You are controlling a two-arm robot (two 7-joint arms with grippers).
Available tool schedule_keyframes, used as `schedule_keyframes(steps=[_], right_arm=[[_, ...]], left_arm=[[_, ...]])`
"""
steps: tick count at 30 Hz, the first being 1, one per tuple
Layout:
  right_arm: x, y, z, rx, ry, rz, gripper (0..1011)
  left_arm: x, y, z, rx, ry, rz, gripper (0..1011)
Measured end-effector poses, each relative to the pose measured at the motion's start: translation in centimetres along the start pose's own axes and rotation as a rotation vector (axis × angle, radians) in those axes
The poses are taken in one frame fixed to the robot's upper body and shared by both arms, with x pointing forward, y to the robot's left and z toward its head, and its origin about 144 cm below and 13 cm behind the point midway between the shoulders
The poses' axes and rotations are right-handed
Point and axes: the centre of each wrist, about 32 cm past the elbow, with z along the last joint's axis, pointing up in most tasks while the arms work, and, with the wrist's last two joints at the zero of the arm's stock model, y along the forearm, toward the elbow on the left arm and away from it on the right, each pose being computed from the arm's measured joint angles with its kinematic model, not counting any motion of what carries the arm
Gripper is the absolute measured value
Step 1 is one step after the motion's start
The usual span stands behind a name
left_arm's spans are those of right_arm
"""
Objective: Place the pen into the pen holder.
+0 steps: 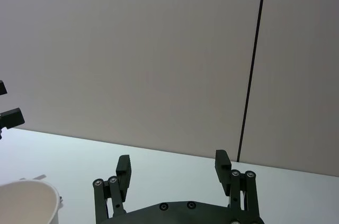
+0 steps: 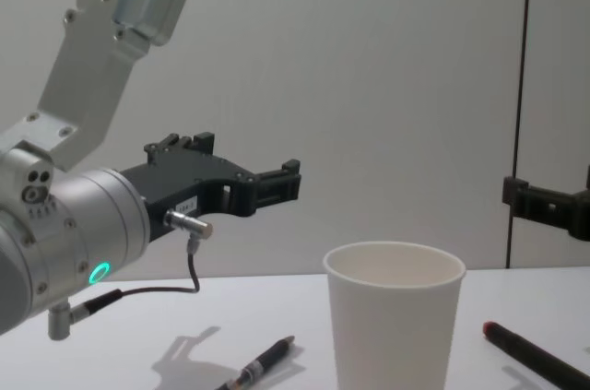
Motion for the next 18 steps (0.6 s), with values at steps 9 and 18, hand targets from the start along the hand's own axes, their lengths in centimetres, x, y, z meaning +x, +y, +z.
schedule_keyframes(steps=[9,18], right_arm=[[0.0,0.0,0.0,0.0,0.0,0.0,1002],[0.0,0.0,0.0,0.0,0.0,0.0,1002]], left_arm=[[0.0,0.0,0.0,0.0,0.0,0.0,1001],[0.0,0.0,0.0,0.0,0.0,0.0,1001]])
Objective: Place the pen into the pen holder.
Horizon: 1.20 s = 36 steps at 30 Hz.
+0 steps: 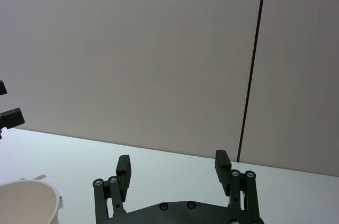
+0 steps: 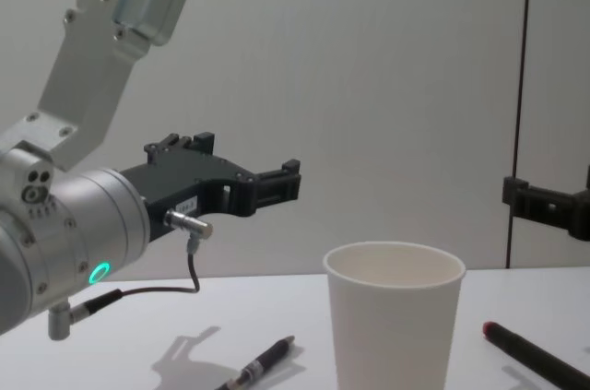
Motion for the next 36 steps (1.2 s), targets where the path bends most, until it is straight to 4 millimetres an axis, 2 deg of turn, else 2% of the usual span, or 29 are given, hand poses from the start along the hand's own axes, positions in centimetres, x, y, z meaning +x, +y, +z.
schedule_keyframes(steps=[36], right_arm=[[0.0,0.0,0.0,0.0,0.0,0.0,1001]], left_arm=[[0.0,0.0,0.0,0.0,0.0,0.0,1001]])
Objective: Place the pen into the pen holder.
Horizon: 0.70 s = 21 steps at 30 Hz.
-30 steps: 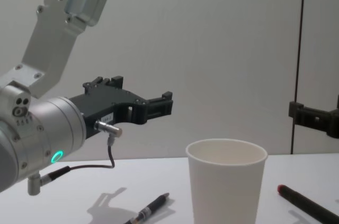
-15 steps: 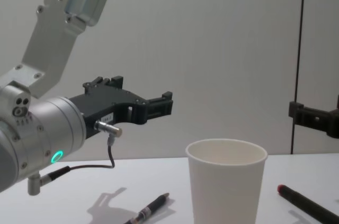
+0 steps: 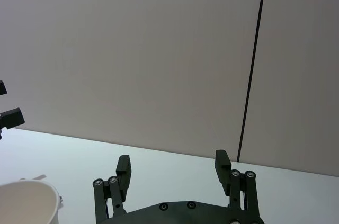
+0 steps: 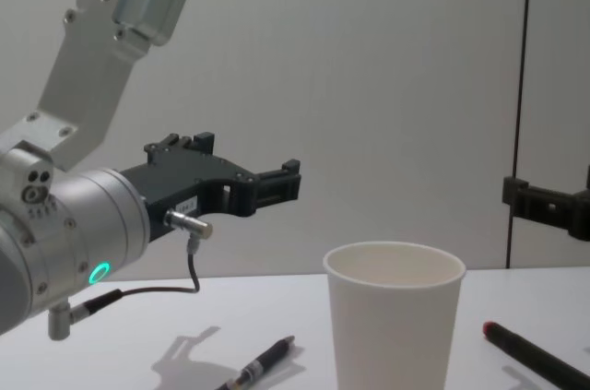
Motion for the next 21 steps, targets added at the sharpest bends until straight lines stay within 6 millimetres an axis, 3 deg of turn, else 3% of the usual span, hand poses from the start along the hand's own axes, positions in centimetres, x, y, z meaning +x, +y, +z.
schedule_keyframes(steps=[21], right_arm=[[0.0,0.0,0.0,0.0,0.0,0.0,1002]], left_arm=[[0.0,0.0,0.0,0.0,0.0,0.0,1001]])
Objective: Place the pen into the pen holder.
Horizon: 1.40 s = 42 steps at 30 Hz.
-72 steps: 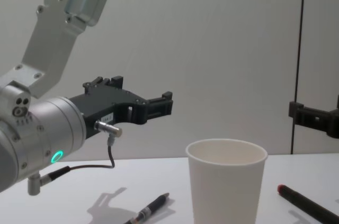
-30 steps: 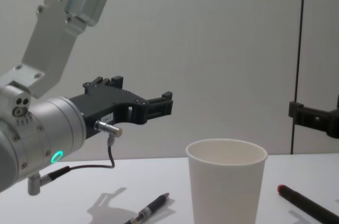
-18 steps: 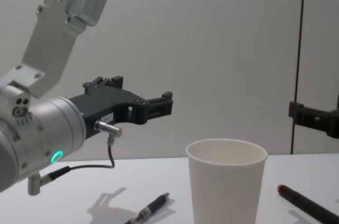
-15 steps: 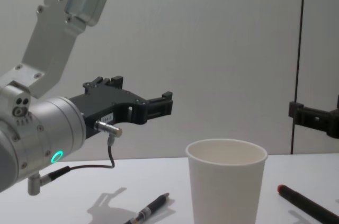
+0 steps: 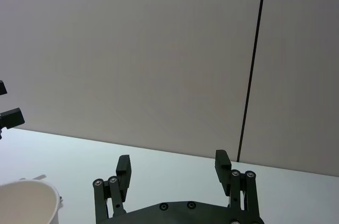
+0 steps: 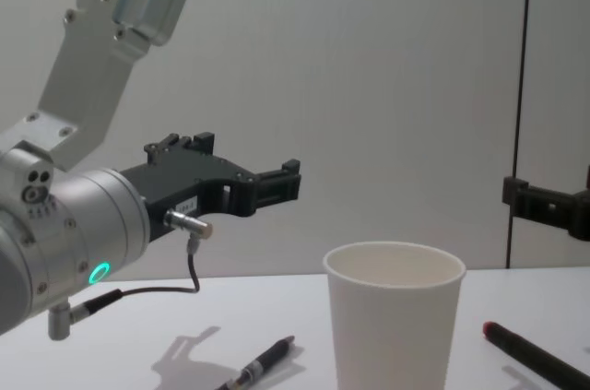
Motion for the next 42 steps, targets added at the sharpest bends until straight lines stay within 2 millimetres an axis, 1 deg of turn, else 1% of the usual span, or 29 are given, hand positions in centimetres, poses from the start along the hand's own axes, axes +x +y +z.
schedule_keyframes(steps=[18,23,27,36,37,38,42], right_arm=[[0.0,0.0,0.0,0.0,0.0,0.0,1001],[0.3,0.5,0.1,-0.004,-0.002,0.007,1002],[1.1,1.5,0.2,-0.024,-0.003,0.012,1002],[3.7,5.2,0.8,-0.122,0.0,0.039,1002],[3.7,5.2,0.8,-0.122,0.0,0.039,1002],[4.1,5.9,1.2,-0.139,-0.001,0.046,1002],[4.8,7.0,1.7,-0.195,0.001,0.064,1001]], left_arm=[[0.0,0.0,0.0,0.0,0.0,0.0,1001],[0.0,0.0,0.0,0.0,0.0,0.0,1001],[0.0,0.0,0.0,0.0,0.0,0.0,1001],[0.0,0.0,0.0,0.0,0.0,0.0,1001],[0.0,0.0,0.0,0.0,0.0,0.0,1001],[0.0,0.0,0.0,0.0,0.0,0.0,1001],[0.0,0.0,0.0,0.0,0.0,0.0,1001]])
